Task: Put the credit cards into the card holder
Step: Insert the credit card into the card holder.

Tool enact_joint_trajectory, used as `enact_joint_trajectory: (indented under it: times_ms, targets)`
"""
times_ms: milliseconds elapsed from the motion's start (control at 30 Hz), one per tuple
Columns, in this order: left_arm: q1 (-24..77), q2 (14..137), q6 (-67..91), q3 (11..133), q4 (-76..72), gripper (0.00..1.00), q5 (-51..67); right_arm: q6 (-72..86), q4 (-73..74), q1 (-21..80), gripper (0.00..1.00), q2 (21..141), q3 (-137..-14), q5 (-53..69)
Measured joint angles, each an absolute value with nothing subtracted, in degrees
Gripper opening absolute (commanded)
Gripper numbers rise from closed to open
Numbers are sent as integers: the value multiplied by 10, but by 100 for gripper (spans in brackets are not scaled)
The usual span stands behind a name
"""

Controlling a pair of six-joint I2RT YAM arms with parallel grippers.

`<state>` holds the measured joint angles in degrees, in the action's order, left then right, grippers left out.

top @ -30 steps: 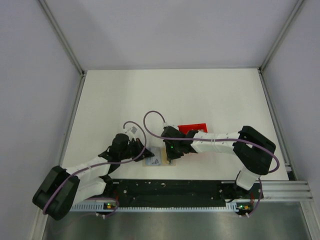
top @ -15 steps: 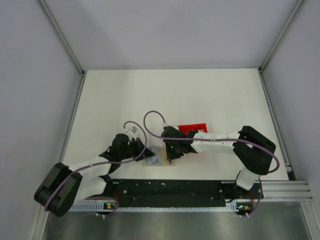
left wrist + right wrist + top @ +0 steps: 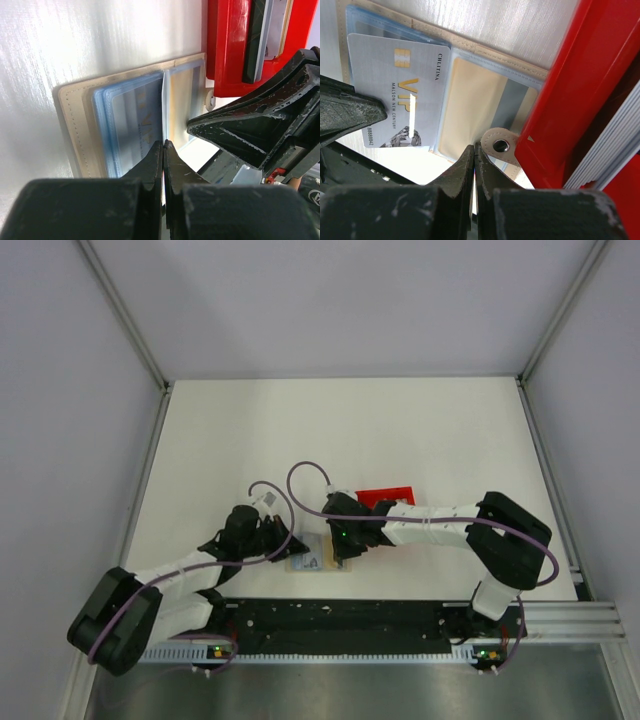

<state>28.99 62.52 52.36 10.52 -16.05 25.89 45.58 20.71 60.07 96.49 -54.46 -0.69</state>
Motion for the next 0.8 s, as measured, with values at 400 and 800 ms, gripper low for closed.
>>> enact_joint_trajectory:
  times_ms: [400, 800]
  targets:
    - [290, 635, 541, 96, -198, 0, 259, 456, 208, 599, 0, 965, -545, -5]
    - [290, 626, 544, 95, -194, 0, 262, 456, 210, 599, 0, 968, -549, -4]
